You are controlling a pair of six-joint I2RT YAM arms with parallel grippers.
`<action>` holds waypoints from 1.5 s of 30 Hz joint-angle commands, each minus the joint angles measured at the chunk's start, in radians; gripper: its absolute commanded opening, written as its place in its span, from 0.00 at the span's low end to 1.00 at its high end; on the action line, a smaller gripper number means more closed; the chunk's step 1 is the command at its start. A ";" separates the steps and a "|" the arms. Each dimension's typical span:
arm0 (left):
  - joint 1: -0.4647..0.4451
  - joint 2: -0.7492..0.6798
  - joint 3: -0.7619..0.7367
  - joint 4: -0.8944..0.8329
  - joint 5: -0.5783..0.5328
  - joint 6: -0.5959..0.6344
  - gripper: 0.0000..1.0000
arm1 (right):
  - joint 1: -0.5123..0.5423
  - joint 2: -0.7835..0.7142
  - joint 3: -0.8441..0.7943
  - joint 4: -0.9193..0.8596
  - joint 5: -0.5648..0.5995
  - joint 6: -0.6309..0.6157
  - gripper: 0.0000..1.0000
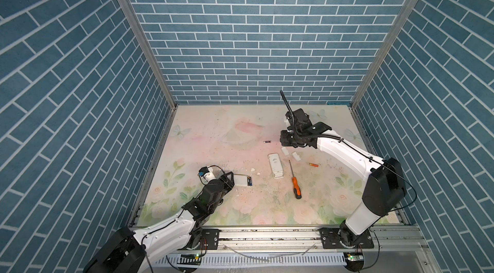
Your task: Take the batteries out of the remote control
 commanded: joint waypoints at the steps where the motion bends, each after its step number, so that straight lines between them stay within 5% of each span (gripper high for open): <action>1: -0.005 -0.005 -0.022 -0.053 -0.026 -0.008 0.52 | 0.014 -0.055 -0.049 -0.048 0.037 0.022 0.29; 17: -0.005 0.103 0.007 -0.085 -0.038 -0.051 0.57 | 0.090 -0.188 -0.139 -0.222 0.077 0.077 0.32; 24: -0.005 -0.079 0.109 -0.557 -0.136 -0.133 0.61 | 0.128 -0.332 -0.290 -0.301 0.095 0.187 0.39; 30: -0.005 -0.157 0.183 -0.740 -0.155 -0.151 0.61 | 0.155 -0.355 -0.369 -0.332 0.057 0.236 0.41; 45: -0.004 0.078 0.414 -0.586 0.042 -0.012 0.61 | 0.228 -0.264 -0.587 -0.131 -0.004 0.339 0.47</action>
